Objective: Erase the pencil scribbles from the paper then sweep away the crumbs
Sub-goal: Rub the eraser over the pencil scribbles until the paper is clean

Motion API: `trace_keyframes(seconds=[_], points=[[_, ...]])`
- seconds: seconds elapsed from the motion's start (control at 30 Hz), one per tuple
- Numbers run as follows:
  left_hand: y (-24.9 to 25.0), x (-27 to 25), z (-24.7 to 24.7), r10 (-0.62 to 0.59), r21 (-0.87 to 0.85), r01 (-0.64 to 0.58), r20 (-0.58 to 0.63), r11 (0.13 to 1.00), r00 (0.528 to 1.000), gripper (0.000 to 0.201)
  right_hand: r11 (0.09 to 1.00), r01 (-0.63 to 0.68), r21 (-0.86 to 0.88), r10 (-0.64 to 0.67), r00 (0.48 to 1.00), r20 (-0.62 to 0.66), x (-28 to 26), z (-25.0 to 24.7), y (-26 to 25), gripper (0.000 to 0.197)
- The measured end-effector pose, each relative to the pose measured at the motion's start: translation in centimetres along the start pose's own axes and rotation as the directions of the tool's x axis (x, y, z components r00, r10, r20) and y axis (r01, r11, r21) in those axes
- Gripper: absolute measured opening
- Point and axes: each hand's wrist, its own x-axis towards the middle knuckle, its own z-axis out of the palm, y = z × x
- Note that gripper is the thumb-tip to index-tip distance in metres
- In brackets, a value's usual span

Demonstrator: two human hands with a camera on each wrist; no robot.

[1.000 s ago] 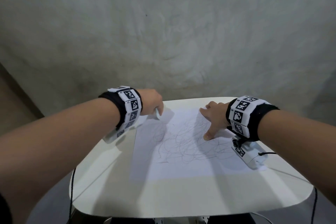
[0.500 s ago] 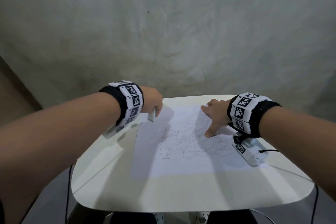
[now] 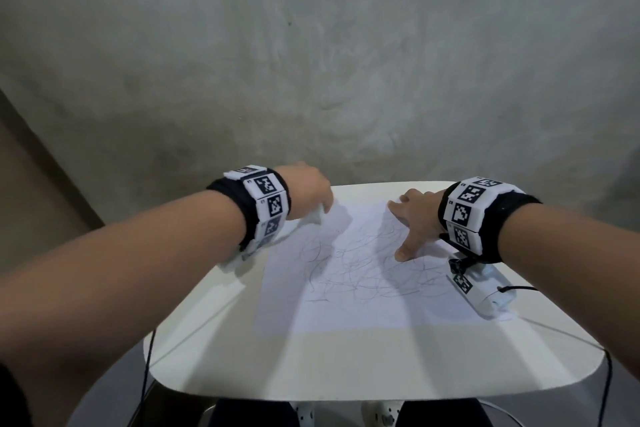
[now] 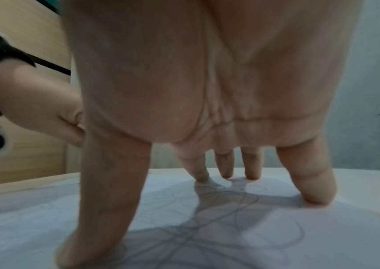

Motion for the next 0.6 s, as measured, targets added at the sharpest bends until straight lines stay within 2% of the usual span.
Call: trace_keyframes(seconds=[0.03,0.1,0.17,0.23,0.37,0.43,0.6], points=[[0.3,0.3,0.2,0.015,0.006,-0.015,-0.07,1.0,0.997,0.038,1.0,-0.003,0.001,0.003,1.0,0.009,0.0,-0.1,0.0,0.102],[0.6,0.5,1.0,0.044,-0.006,-0.045,-0.124,0.999,0.991,0.037,1.0,-0.003,-0.001,0.003,1.0,0.015,0.0,-0.2,0.0,0.103],[0.2,-0.1,1.7,0.047,-0.081,-0.055,-0.097,0.995,0.994,0.035,1.0,0.001,0.002,-0.002,1.0,0.007,0.0,-0.1,0.1,0.102],[-0.5,-1.1,1.8,0.033,-0.134,-0.035,-0.013,0.99,0.999,0.036,1.0,0.004,0.008,-0.004,1.0,0.009,0.1,0.0,0.1,0.102],[-1.2,-1.4,1.0,-0.011,-0.097,0.022,0.116,0.995,0.993,0.038,1.0,0.002,0.007,-0.002,1.0,0.006,0.1,0.0,0.1,0.102],[-0.5,-0.6,0.9,-0.025,-0.114,0.037,0.112,0.993,0.993,0.037,1.0,0.0,0.001,0.0,1.0,0.003,0.1,0.0,0.1,0.101],[0.3,0.0,2.0,-0.053,-0.212,0.068,0.078,0.975,0.996,0.018,1.0,0.001,0.002,-0.001,1.0,-0.012,0.2,0.2,0.1,0.101]])
